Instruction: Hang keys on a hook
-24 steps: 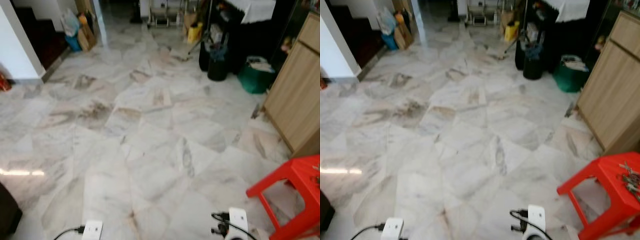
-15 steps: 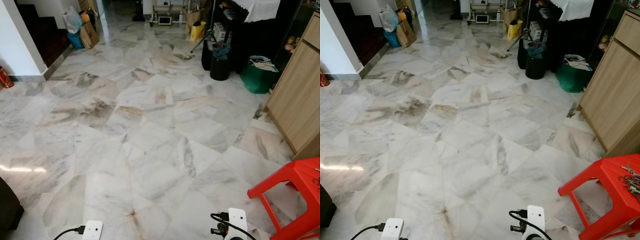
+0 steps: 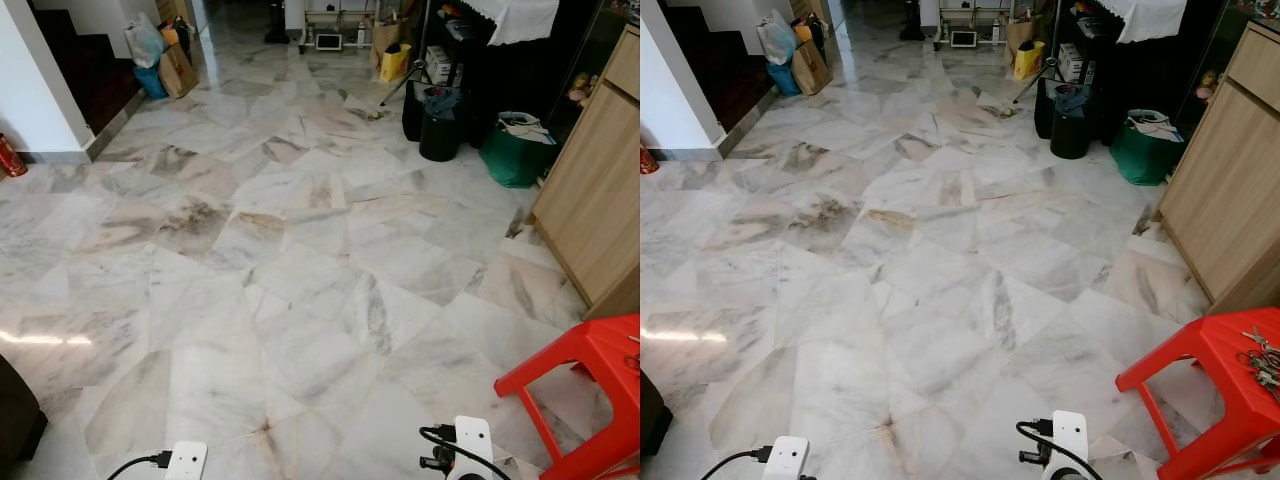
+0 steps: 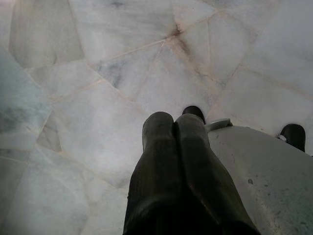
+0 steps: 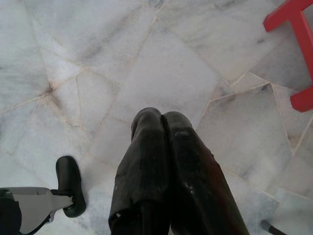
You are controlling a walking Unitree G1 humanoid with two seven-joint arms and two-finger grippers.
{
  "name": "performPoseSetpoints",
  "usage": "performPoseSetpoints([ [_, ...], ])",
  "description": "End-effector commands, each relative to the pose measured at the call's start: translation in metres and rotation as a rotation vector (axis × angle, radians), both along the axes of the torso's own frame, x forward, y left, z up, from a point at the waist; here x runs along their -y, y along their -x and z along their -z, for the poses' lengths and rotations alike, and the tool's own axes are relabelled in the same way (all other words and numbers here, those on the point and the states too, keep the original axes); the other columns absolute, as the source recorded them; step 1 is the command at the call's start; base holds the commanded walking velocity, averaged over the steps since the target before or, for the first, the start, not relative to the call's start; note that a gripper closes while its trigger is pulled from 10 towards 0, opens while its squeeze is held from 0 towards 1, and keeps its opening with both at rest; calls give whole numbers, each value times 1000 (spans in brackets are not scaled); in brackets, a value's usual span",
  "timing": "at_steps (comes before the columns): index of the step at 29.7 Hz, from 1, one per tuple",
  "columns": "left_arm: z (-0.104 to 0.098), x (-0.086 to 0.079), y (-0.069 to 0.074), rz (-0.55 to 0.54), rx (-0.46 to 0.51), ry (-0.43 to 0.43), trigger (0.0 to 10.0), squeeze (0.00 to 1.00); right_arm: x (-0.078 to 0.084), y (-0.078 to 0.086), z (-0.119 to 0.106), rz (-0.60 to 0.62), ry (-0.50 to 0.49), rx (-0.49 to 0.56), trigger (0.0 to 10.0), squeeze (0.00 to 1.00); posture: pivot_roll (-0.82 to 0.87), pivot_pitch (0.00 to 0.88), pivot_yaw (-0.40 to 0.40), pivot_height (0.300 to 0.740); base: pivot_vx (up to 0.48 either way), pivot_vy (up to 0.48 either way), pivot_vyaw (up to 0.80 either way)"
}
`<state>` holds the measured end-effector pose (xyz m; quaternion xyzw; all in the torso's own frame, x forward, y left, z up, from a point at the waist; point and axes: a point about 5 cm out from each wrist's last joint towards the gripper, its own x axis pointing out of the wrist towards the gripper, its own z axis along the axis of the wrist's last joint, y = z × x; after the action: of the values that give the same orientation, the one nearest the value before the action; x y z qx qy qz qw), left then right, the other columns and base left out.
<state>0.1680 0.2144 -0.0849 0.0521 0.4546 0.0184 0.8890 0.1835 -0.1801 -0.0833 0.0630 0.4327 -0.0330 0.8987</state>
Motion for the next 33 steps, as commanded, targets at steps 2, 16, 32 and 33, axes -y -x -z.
performPoseSetpoints([
  [2, 2, 0, 3, -3, -10, -4, 10000, 0, -3, -2, -1, -7, -7, 3, 10000, 0, 6, 14, 11, 740, 0, 0, 0],
  [16, 1, 0, 2, -4, -2, -2, 10000, 0, -5, -4, -1, -11, -17, 3, 10000, 0, 8, 16, 10, 740, 0, 0, -225],
  [32, 2, 0, 4, -5, -10, -1, 10000, 0, -6, -2, 0, -14, -15, -1, 10000, 0, 9, 17, 11, 740, 0, 0, -640],
  [33, 2, 1, 5, -5, -13, -1, 10000, 0, -6, -1, 0, -14, -14, -4, 10000, 0, 10, 18, 10, 740, 0, 0, 0],
])
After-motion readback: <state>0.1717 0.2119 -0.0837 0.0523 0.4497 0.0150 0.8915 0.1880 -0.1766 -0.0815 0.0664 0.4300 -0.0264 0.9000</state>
